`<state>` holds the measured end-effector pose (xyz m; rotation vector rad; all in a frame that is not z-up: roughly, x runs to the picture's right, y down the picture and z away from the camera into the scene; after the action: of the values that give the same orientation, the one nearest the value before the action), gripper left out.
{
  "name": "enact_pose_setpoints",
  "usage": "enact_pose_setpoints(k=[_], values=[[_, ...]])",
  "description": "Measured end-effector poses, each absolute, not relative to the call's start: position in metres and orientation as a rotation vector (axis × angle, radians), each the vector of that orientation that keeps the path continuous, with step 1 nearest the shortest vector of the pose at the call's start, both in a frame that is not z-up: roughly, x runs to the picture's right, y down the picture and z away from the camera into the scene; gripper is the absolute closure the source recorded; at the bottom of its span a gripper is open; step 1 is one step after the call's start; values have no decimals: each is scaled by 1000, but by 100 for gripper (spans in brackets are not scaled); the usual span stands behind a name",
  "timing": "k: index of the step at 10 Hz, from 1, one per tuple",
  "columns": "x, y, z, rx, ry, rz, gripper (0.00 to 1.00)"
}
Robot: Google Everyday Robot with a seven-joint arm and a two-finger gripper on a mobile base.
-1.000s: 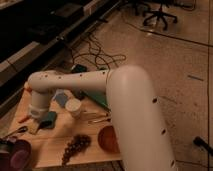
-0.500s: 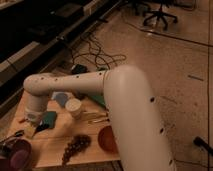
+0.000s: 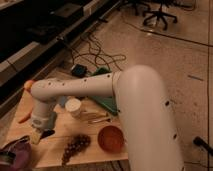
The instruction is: Wipe purple bowl with brush
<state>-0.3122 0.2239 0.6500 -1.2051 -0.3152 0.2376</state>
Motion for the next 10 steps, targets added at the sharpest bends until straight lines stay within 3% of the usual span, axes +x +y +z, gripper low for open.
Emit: enact_pose_setpoints(k=[10], values=[[-275,219,644,-1190,-265,300,100]])
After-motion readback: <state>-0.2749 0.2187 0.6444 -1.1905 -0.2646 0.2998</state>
